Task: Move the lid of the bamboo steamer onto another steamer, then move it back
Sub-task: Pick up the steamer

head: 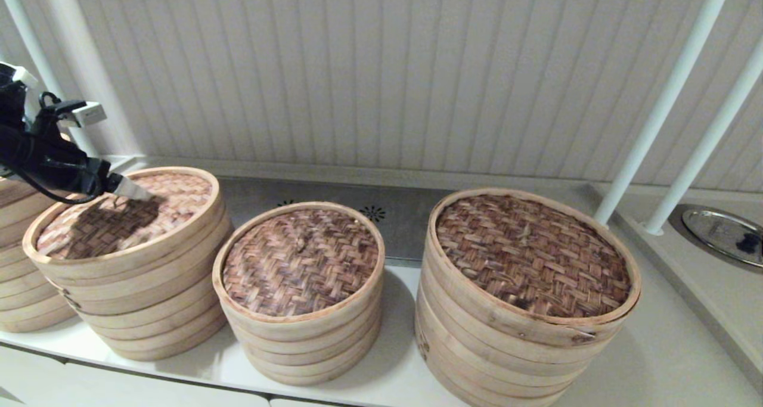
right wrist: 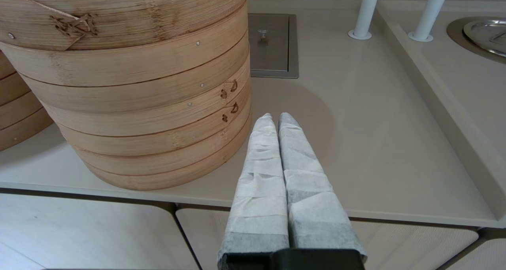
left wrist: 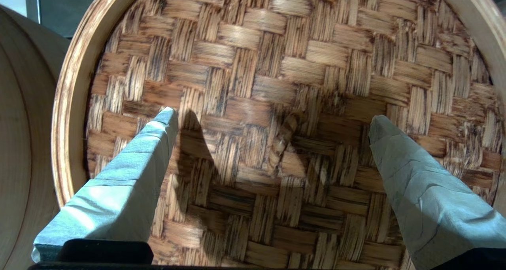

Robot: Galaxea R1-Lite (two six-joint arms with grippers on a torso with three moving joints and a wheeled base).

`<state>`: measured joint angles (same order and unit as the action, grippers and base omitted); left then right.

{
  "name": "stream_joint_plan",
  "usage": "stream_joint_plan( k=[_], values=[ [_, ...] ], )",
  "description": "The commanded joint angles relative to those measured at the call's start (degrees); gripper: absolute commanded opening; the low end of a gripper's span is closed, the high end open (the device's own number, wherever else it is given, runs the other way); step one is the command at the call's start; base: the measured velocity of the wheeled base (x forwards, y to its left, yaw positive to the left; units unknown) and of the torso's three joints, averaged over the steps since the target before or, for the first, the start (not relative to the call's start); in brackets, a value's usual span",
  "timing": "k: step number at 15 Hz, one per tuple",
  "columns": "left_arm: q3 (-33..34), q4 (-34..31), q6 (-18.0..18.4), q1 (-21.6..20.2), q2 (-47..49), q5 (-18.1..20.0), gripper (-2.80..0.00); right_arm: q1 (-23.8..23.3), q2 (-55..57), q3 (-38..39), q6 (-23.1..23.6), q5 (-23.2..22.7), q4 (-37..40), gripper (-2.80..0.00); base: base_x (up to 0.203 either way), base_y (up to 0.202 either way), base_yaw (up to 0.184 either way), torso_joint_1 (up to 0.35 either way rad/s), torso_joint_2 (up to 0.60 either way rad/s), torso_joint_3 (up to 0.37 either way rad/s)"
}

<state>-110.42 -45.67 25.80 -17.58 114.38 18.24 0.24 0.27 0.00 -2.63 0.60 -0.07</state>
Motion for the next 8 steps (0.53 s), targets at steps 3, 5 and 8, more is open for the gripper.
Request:
stream_joint_plan(
  k=[3,5,8],
  values=[
    [0.2,-0.8,0.0,0.2,0.0,0.1,0.0,0.0,0.1,0.2,0.0,0.0,0.0,-2.8,0.0,0.0,0.0,0.0,0.0,0.0],
    [0.5,-1.0,-0.1,0.1,0.0,0.4,0.0,0.0,0.1,0.2,0.0,0.0,0.0,-2.8,0.0,0.0,0.0,0.0,0.0,0.0],
    [0.6,-0.9,0.0,0.1,-0.2,0.4,0.0,0.0,0.1,0.2,0.0,0.0,0.0,-2.8,0.0,0.0,0.0,0.0,0.0,0.0]
  ],
)
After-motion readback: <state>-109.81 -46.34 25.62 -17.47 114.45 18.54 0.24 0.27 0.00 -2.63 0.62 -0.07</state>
